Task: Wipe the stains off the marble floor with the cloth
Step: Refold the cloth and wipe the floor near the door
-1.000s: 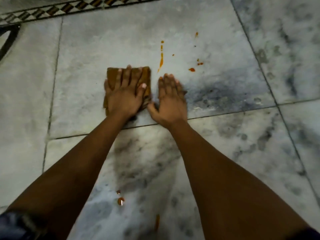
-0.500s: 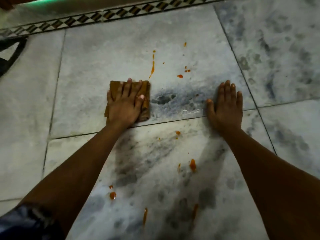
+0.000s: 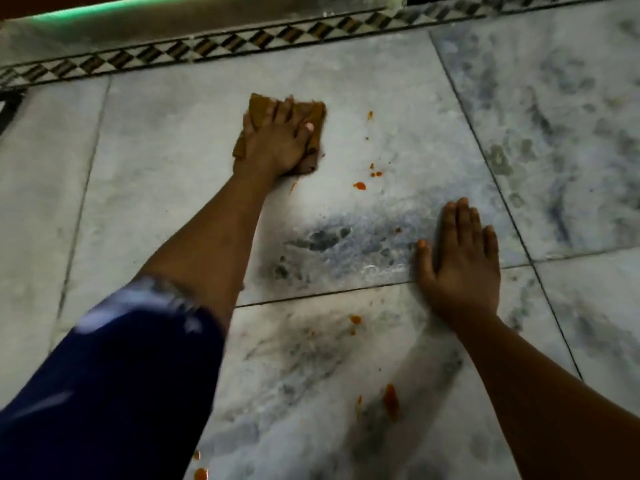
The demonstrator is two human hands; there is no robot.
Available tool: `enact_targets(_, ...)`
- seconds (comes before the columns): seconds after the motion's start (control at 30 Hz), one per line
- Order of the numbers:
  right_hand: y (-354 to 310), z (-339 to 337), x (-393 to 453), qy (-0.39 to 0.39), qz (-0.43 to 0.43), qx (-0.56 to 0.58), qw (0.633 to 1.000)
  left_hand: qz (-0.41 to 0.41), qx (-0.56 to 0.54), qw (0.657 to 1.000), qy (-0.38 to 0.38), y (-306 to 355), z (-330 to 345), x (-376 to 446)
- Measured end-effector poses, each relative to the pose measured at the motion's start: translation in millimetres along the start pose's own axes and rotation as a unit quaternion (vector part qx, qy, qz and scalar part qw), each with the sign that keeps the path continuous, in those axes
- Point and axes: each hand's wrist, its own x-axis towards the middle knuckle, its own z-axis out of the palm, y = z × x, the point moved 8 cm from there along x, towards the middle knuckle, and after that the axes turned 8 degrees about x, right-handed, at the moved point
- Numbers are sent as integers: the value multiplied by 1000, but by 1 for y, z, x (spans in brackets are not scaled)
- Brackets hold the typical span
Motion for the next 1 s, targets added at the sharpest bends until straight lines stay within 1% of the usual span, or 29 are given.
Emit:
enact_targets(0.07, 0, -3, 0, -3, 3, 2, 1000, 59, 31, 998, 7, 18, 9, -44)
enact_targets(0.13, -1, -4, 0, -9, 4, -1, 1000, 98, 40, 994, 33, 16, 16, -97)
enact_targets(0.17, -1, -5, 2, -9, 3, 0, 1000, 99, 39, 993, 48, 13, 19, -119)
enact_targets(0.23, 1, -4, 2, -15, 14, 1, 1000, 85, 39, 994, 48, 6, 26, -137)
enact_targets(0.3, 0, -1, -1, -22, 13, 1, 1000, 45, 37, 997, 46, 0, 23, -123)
enact_targets(0.43, 0, -1, -2, -25, 12, 9, 1000, -27, 18, 997, 69, -5, 6, -41)
enact_targets(0.53, -2, -1, -3, -27, 9, 17, 999, -60, -3, 997, 39, -4, -2, 3)
enact_targets(0.6, -3, -2, -4, -29, 11, 20, 999, -51, -1, 998, 25, 8, 2, -6)
enact_targets(0.63, -3, -3, -3, -27, 9, 21, 999, -31, 9, 999, 25, 16, 6, -24)
enact_targets(0.73, -4, -4, -2, -27, 12, 22, 999, 53, 44, 996, 49, 35, 20, -113)
enact_targets(0.8, -3, -5, -2, -26, 15, 17, 999, 72, 39, 996, 28, 35, 30, -150)
enact_targets(0.87, -2, -6, -2, -18, 17, 18, 1000, 59, 34, 998, 14, 30, 32, -146)
enact_targets(0.93, -1, -5, -1, -18, 16, 23, 999, 28, 33, 999, 24, 27, 24, -121)
enact_targets(1.0, 0, -6, 1, -10, 14, 25, 1000, 0, -15, 999, 31, 24, 15, -77)
